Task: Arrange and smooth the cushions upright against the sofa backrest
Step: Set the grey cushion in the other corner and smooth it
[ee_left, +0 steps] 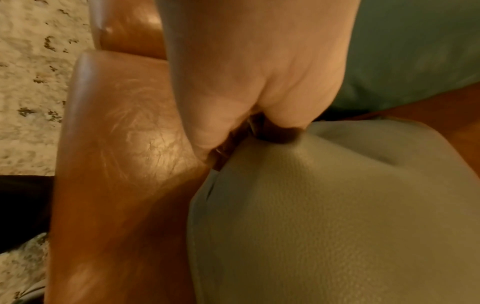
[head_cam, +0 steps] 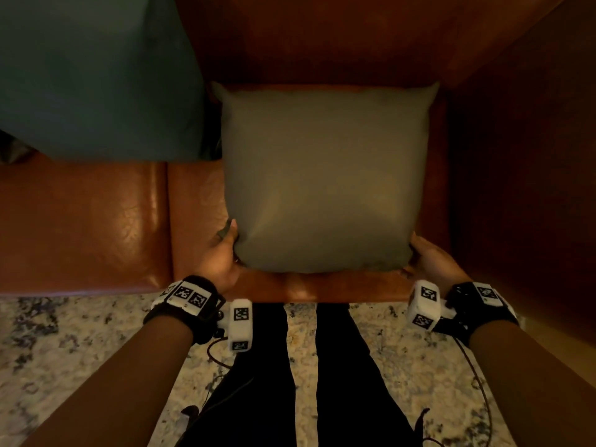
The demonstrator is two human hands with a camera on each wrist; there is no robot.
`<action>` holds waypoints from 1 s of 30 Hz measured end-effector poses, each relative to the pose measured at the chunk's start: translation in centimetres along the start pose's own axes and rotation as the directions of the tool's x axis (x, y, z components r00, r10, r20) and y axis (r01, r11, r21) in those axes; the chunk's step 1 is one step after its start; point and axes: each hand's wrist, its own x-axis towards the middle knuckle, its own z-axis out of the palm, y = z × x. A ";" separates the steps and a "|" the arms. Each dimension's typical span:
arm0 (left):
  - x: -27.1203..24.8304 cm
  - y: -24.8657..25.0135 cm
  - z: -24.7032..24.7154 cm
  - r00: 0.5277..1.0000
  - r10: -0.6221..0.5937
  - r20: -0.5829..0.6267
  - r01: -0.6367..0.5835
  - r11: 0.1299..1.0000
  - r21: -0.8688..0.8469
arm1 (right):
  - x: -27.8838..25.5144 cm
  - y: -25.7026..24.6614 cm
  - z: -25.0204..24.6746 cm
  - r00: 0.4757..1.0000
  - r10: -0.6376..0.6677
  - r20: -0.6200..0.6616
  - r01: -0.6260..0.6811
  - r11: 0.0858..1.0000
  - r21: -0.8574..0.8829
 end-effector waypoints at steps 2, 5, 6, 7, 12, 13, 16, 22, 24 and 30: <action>0.2 0.0 0.2 0.999 0.000 -0.049 0.004 0.997 0.076 | 0.4 0.0 0.4 0.999 -0.020 -0.038 0.015 0.993 -0.121; 0.5 0.2 0.0 0.992 0.040 -0.117 0.005 0.934 0.358 | 1.1 -0.1 0.8 0.994 -0.093 -0.065 0.054 0.891 -0.450; 0.2 0.4 -0.1 0.993 0.053 -0.102 -0.003 0.899 0.438 | 1.2 -0.2 0.8 0.991 -0.103 -0.086 0.047 0.869 -0.493; 0.0 0.4 -0.2 0.996 0.040 -0.078 0.001 0.886 0.464 | 1.3 -0.2 0.8 0.989 -0.091 -0.118 0.024 0.879 -0.475; -0.3 -0.6 -3.1 0.980 -0.133 -0.145 0.148 0.984 0.095 | 0.4 2.2 -0.4 0.991 -0.007 -0.136 0.018 0.996 0.084; -0.5 -0.6 -3.7 0.980 -0.146 -0.133 0.151 0.988 0.022 | 0.2 2.8 -0.8 0.992 -0.034 -0.122 0.056 0.982 0.179; -1.1 -0.4 -4.1 0.992 -0.123 -0.035 0.124 0.992 0.028 | -0.4 3.8 -1.9 0.987 -0.110 -0.116 0.142 0.939 0.313; -1.4 0.2 -3.3 0.998 -0.055 0.033 0.053 0.997 0.064 | -1.0 3.2 -1.3 0.987 -0.154 -0.032 0.157 0.935 0.319; -1.2 0.1 -3.5 0.998 -0.065 -0.003 0.065 0.985 0.160 | -0.7 3.3 -1.3 0.987 -0.159 -0.018 0.159 0.960 0.230; -1.4 0.5 -4.8 0.992 0.101 -0.075 -0.029 0.764 0.644 | 1.5 3.6 -1.5 0.931 -0.292 -0.217 0.088 0.759 -0.645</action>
